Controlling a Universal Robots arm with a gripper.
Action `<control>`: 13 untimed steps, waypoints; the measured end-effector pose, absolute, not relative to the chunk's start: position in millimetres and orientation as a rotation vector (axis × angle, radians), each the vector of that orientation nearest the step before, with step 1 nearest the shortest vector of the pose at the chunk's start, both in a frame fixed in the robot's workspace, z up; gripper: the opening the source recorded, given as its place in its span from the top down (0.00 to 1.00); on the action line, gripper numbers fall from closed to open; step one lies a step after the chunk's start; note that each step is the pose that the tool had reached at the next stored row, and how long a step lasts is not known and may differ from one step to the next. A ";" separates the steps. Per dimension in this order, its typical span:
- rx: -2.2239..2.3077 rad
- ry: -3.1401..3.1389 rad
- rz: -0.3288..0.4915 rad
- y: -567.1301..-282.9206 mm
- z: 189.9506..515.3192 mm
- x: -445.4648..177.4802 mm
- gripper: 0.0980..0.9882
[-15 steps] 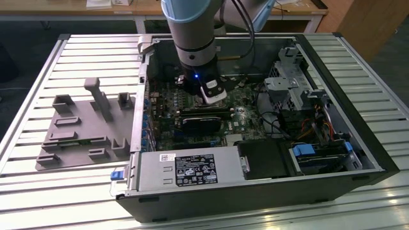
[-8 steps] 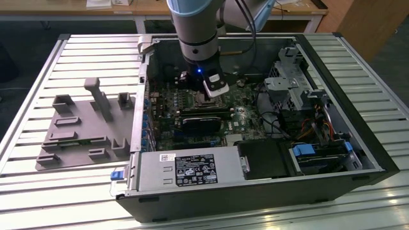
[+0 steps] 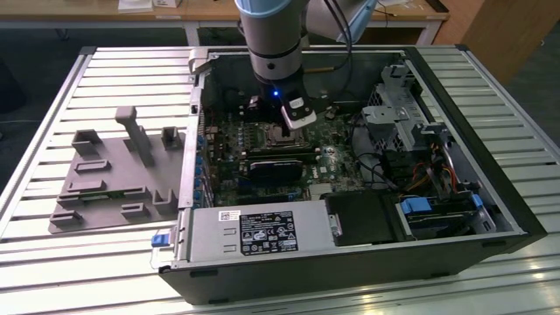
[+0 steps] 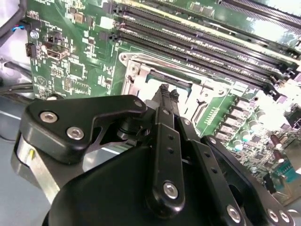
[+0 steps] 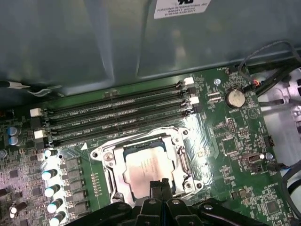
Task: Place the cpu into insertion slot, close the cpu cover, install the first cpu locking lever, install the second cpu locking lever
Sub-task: 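Install the second cpu locking lever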
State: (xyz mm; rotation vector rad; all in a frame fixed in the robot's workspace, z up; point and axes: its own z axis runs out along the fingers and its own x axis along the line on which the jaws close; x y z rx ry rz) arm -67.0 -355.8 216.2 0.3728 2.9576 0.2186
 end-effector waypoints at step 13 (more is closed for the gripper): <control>0.290 2.971 0.220 -350.6 220.1 -66.7 1.00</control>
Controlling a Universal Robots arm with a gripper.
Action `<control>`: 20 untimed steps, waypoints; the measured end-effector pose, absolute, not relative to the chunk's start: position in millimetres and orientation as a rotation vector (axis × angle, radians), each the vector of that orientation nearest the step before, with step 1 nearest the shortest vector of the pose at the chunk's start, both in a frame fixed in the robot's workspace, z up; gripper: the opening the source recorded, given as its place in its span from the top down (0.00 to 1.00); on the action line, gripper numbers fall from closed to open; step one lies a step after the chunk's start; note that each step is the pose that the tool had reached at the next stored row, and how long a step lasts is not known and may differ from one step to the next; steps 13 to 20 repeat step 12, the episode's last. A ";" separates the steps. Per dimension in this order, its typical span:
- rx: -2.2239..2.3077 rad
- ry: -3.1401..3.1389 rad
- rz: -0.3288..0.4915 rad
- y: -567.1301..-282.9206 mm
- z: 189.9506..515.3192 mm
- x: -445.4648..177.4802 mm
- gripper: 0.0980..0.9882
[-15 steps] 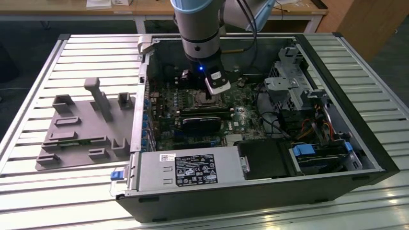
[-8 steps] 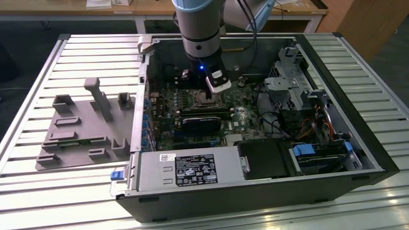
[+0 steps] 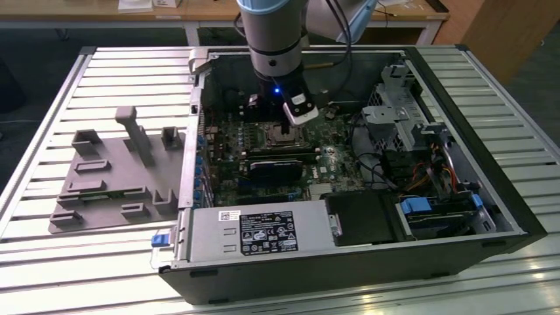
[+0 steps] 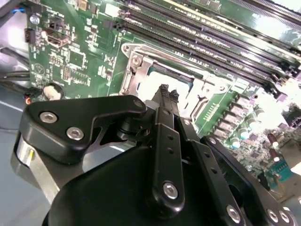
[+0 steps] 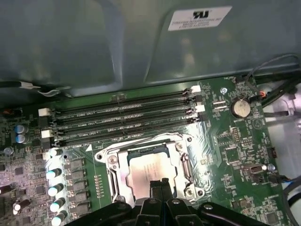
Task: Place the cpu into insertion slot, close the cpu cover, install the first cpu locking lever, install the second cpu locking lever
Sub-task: 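Install the second cpu locking lever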
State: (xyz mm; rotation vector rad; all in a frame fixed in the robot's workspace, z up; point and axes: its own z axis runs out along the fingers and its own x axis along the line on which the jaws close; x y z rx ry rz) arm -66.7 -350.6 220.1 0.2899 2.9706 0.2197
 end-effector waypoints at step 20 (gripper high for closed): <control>0.290 2.971 0.219 -350.5 232.2 -66.7 1.00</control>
